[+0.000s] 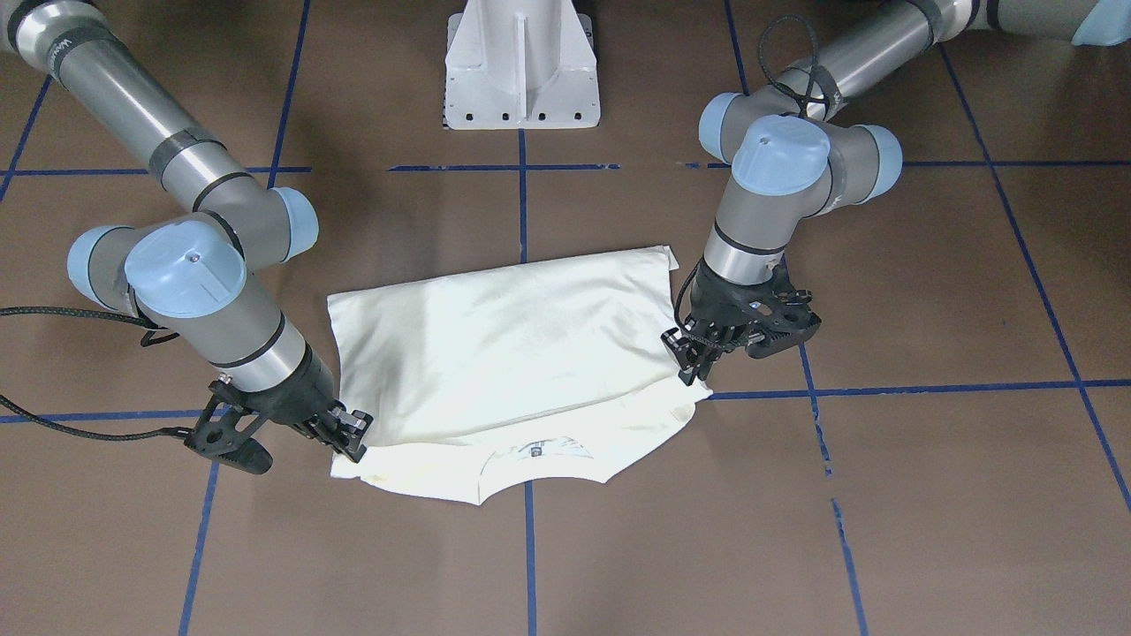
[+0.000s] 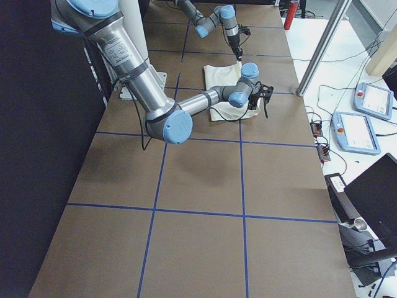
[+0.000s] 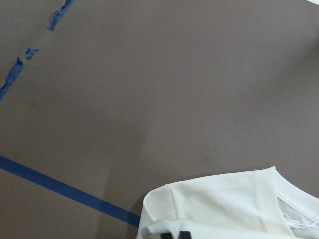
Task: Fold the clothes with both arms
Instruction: 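Release the folded hem and move both grippers to the folded shirt's sides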
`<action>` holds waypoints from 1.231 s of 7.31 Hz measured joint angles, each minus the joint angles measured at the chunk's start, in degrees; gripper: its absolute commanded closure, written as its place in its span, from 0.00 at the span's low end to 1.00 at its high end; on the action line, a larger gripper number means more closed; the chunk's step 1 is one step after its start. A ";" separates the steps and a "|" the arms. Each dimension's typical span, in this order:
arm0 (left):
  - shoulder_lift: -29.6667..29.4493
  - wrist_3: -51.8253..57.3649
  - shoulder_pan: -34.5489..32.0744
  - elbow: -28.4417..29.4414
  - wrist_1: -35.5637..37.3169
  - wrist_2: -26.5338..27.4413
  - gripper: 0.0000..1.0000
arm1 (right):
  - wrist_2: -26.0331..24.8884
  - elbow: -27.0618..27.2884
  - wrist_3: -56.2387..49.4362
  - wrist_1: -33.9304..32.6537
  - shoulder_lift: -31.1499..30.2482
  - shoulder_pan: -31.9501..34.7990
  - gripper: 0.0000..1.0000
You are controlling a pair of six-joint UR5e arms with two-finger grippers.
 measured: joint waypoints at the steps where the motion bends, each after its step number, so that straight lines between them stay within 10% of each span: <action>1: 0.19 0.21 0.02 -0.13 -0.09 -0.02 0.00 | -0.41 -0.01 -1.84 0.26 -0.63 0.05 0.00; 7: 0.62 -0.28 2.06 -15.28 9.92 -5.27 0.00 | -3.89 18.14 -4.03 -0.01 -16.38 -6.95 0.00; 9: 0.63 -0.33 2.37 -16.86 11.27 -5.38 0.00 | -5.76 22.30 -3.92 -0.14 -20.60 -10.76 0.32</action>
